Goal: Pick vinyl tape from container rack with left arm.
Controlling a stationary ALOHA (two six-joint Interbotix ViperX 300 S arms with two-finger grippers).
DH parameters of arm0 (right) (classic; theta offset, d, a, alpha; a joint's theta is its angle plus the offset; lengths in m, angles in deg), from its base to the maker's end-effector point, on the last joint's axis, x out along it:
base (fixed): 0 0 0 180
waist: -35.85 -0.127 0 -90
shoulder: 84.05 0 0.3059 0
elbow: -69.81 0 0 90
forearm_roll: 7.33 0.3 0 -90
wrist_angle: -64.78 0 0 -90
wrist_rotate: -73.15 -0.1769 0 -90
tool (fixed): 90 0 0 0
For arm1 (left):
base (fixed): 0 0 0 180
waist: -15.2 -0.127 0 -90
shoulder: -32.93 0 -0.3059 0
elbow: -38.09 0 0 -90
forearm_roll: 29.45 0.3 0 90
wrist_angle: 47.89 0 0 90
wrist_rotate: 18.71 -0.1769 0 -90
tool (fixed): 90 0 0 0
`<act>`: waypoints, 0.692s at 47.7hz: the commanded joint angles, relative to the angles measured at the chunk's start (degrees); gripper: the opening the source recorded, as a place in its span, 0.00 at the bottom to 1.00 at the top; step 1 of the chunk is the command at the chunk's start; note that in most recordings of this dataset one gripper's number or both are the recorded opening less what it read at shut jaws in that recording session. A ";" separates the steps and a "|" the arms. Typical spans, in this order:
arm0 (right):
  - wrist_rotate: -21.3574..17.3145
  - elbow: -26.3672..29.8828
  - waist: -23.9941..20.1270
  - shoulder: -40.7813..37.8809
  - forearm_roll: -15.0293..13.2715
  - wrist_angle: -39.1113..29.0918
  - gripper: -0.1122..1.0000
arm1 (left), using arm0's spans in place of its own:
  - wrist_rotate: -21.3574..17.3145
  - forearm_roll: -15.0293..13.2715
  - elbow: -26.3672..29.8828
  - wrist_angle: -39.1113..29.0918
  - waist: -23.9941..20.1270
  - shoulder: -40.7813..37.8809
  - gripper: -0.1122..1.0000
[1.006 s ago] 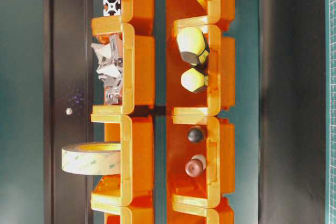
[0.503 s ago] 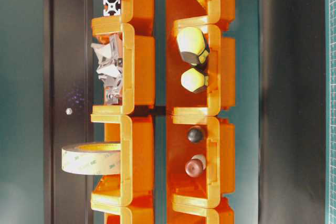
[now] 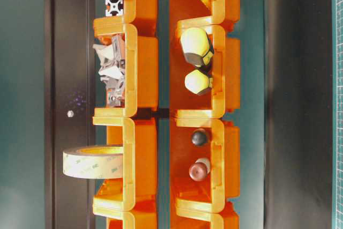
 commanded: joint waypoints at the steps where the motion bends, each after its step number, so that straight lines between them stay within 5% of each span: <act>1: 0.00 0.44 0.09 -0.35 0.18 0.70 0.10 | 0.09 0.00 0.62 0.44 -0.18 0.44 0.84; 33: 0.97 0.44 0.09 0.79 0.00 4.22 0.10 | 0.00 -0.09 -0.62 0.62 -0.18 2.11 0.84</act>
